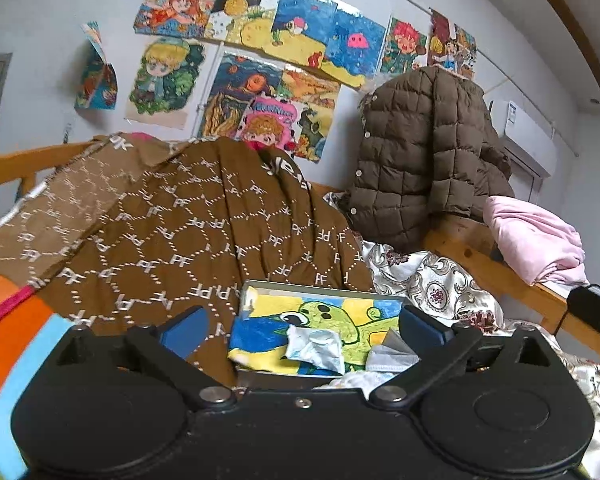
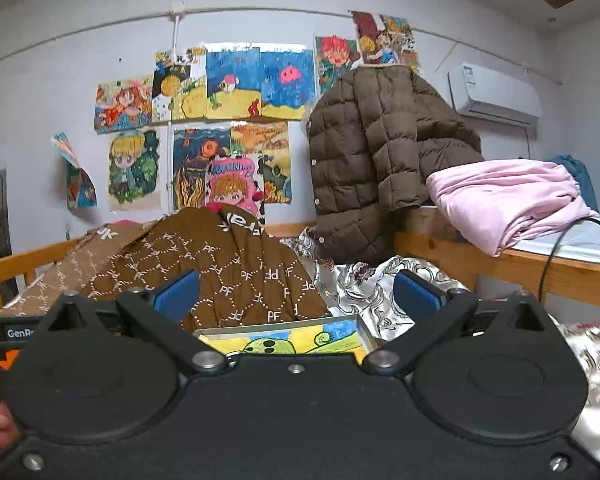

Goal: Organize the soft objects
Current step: 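Move both open tools back over the pile of soft items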

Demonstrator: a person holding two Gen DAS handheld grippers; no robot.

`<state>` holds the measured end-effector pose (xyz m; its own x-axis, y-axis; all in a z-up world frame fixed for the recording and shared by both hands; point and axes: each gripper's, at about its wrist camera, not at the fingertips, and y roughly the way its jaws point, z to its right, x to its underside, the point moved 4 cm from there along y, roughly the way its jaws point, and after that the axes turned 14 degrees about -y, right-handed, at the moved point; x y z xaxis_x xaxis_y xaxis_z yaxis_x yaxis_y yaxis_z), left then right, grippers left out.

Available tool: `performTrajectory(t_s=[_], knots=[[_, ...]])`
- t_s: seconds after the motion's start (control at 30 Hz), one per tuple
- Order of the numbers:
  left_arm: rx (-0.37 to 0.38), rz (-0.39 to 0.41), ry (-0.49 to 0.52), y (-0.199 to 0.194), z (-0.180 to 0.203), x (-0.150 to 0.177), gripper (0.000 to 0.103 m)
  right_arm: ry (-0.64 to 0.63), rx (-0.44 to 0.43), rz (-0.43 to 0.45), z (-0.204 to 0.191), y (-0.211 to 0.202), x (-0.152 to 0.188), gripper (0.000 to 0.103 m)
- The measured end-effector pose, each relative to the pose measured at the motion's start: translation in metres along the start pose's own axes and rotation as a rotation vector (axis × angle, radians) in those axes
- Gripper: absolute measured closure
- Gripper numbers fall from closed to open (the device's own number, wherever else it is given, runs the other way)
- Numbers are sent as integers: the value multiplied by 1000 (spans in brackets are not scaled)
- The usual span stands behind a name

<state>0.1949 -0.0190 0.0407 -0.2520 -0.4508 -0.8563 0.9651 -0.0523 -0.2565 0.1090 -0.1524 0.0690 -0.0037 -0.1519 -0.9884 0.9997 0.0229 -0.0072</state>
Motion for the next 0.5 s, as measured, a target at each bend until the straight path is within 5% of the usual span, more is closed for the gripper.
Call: performTrajectory(t_s=[0.5], knots=[[17,-13,73,-79,-21,27,1,57,34,8,-25,-70,33,0]])
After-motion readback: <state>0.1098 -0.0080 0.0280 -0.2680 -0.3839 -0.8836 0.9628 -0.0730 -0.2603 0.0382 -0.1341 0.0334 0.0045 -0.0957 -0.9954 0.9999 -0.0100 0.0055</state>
